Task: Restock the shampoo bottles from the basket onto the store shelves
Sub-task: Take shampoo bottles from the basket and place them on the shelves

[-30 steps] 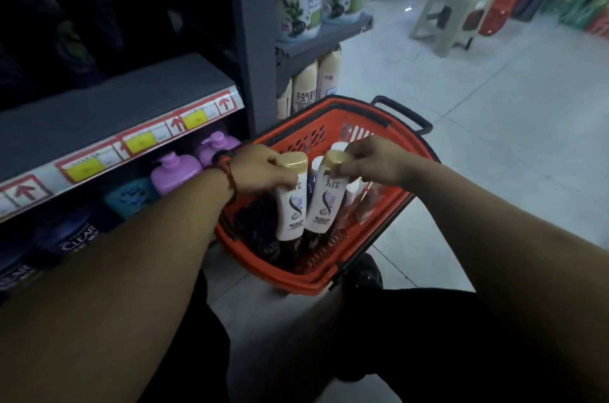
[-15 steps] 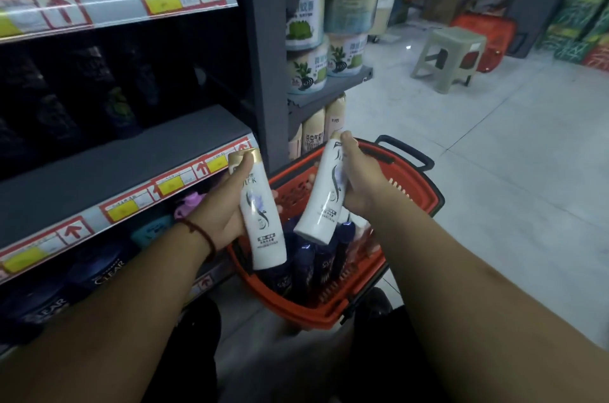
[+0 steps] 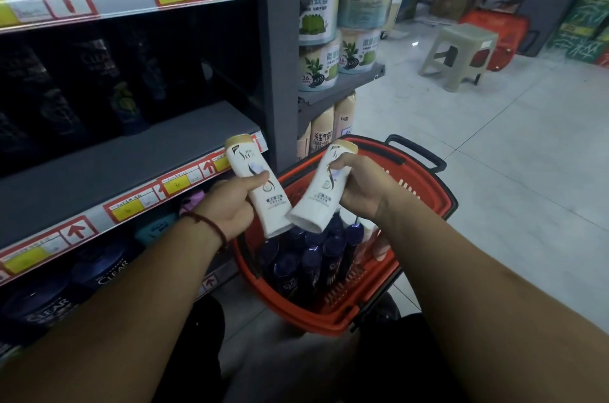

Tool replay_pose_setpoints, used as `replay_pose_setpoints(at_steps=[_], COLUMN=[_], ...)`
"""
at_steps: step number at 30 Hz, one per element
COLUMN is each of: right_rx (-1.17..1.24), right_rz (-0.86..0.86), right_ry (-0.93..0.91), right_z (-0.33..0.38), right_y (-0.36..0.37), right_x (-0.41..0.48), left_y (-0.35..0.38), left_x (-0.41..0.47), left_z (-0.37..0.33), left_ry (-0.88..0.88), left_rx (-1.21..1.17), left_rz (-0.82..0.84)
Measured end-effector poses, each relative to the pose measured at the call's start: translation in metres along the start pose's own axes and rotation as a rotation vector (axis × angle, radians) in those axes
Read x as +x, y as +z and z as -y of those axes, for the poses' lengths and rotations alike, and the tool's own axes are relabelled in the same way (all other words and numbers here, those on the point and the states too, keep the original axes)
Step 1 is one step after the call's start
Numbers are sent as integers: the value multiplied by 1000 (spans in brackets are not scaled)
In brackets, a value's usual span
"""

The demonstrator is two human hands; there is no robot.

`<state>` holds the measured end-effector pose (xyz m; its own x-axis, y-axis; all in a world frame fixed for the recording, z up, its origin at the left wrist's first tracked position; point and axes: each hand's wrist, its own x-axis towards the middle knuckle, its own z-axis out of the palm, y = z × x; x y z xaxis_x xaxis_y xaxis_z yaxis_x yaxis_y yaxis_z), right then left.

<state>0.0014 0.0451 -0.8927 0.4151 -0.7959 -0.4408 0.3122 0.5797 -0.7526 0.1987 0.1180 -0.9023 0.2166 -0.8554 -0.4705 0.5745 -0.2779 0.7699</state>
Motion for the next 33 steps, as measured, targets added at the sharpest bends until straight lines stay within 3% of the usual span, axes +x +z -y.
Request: replay_pose_setpoints(at_steps=[6,15,20,27,33], right_rx=[140,19,-112,-177,-451], right_rz=[-97,43,57,195,183], right_ry=[64,90,-4,-200,-391], right_z=[-2,-3,0,26,72], right_y=[-8,-12,-9,18,71], right_x=[3,-9,-12,-27,-64], left_y=[3,11,-5,-22,-18], left_x=[-2,-4,-11,-56,-117], left_z=[-5,-4,-10,-39,-98], left_ry=[-76,15,164,299,439], left_rx=[28,177,329,323,419], left_rz=[174,192,129,214,196])
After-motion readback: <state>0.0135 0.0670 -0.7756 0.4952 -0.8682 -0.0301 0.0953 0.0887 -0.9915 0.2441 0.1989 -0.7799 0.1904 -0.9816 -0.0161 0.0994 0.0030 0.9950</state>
